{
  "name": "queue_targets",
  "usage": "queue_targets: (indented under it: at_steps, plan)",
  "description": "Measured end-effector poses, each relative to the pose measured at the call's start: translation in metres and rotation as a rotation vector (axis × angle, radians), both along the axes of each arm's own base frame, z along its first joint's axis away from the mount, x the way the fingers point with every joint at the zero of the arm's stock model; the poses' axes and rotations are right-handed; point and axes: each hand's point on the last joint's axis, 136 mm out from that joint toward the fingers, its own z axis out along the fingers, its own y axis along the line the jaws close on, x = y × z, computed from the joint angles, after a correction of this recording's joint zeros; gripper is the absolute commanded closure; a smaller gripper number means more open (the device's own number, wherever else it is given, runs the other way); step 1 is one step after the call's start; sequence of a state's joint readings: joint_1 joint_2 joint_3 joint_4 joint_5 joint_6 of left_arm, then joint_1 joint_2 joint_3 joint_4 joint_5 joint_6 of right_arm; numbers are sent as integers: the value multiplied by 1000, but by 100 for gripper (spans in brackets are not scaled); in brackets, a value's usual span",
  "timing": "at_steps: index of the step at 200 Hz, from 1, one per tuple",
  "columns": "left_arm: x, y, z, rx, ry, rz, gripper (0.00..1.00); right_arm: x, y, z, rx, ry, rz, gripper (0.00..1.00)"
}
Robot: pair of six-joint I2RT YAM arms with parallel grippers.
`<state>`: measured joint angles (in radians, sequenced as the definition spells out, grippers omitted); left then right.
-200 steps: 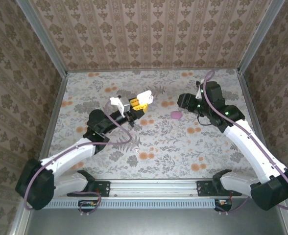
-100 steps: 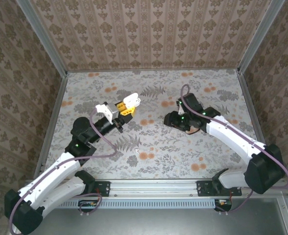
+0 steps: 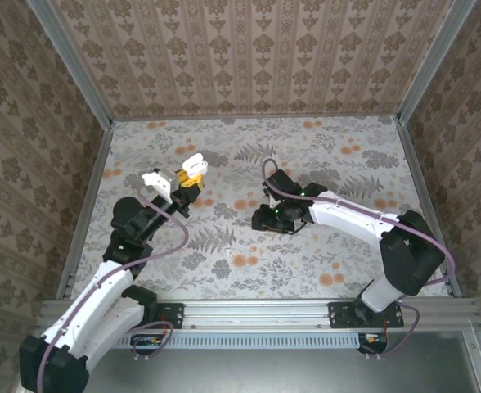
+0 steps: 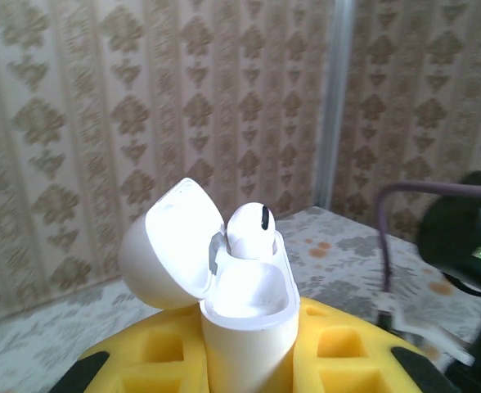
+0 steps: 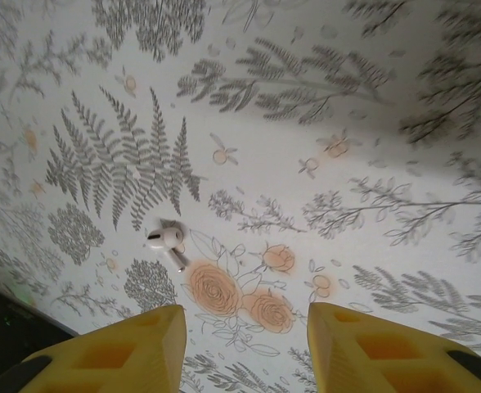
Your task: Insert the wireless bluetooth earbuds into the charging case
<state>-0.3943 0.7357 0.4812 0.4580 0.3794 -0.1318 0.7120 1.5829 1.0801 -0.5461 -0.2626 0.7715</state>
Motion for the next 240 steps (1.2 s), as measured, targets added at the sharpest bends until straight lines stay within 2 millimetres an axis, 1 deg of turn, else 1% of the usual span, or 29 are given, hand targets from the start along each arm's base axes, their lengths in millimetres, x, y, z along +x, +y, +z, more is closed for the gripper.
queue_targets:
  at_steps: [23, 50, 64, 73, 91, 107, 126, 140, 157, 223, 240]
  plan:
    - [12, 19, -4, -37, 48, 54, 86, -13, 14, -9, -32, 16, 39, 55]
    - [22, 48, -1, -97, 89, 139, 86, -24, 41, -15, -66, 18, 112, 54]
    - [21, 57, 5, -116, 74, 166, 86, -30, 57, -18, -84, 3, 168, 54]
    - [17, 59, 9, -125, 61, 166, 86, -34, 66, -21, -102, -8, 208, 54]
    - [11, 60, 9, -137, 51, 159, 86, -39, 79, -29, -158, -25, 275, 54]
    - [7, 61, 5, -144, 52, 159, 86, -42, 84, -37, -205, -38, 313, 54]
    - [2, 66, 1, -151, 45, 184, 86, -43, 82, -43, -236, -43, 330, 54]
    - [-2, 71, 0, -157, 40, 211, 86, -41, 82, -46, -252, -41, 342, 55]
    - [-4, 74, 1, -159, 36, 224, 86, -35, 89, -49, -263, -49, 352, 55]
    - [-2, 77, -4, -145, 50, 243, 85, -22, 107, -65, -303, -38, 388, 55]
    - [-2, 76, -8, -137, 62, 244, 85, -20, 108, -70, -323, -29, 390, 55]
